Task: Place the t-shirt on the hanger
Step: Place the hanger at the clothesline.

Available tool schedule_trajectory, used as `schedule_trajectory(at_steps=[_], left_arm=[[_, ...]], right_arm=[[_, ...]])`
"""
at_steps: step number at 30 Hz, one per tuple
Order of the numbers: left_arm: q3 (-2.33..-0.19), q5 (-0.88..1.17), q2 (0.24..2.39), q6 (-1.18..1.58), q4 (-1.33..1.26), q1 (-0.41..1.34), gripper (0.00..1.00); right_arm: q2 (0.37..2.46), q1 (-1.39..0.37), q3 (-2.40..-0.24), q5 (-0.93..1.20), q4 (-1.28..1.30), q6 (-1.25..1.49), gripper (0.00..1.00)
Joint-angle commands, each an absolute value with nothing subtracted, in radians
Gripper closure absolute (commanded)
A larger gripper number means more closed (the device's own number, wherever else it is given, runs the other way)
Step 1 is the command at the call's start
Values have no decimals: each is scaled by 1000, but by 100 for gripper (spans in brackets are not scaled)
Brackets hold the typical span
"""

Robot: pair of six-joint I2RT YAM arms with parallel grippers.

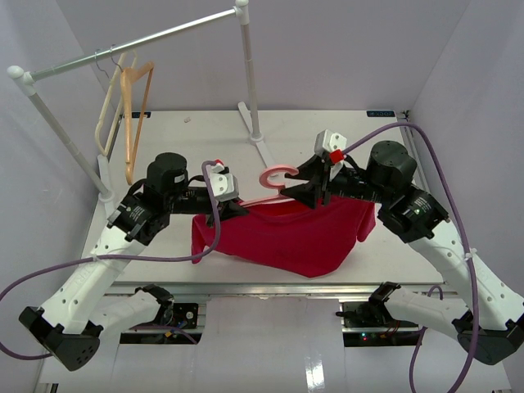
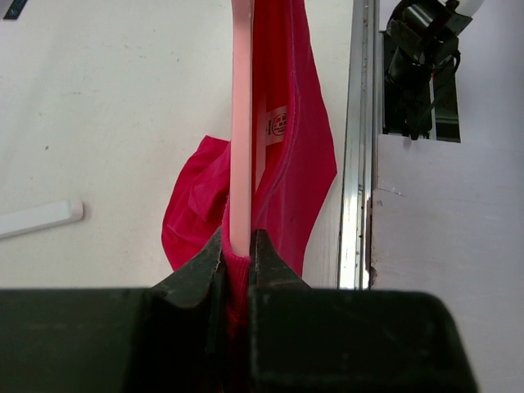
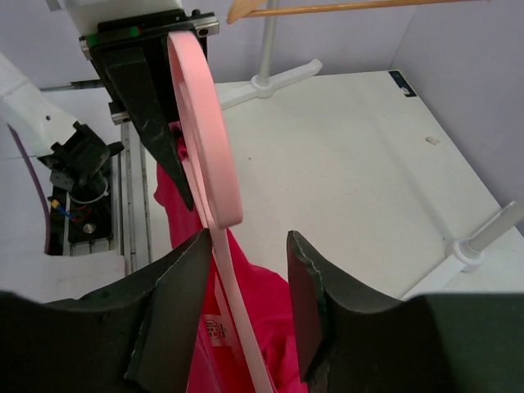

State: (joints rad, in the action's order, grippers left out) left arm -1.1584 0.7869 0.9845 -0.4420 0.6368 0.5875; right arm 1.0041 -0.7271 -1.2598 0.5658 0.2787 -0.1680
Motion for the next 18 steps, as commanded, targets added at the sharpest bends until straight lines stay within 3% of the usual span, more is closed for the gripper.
schedule_trajectory(at_steps=[1, 8, 18], left_arm=[[-1167, 698, 1024, -323, 570, 594, 100], [-1146, 455, 1015, -141, 554, 594, 100], [-1167, -46, 978, 145, 746, 594, 100]], right_arm=[[973, -722, -1259, 394, 224, -121, 36], [920, -721, -1246, 191, 221, -53, 15], [659, -721, -1185, -93, 152, 42, 10]])
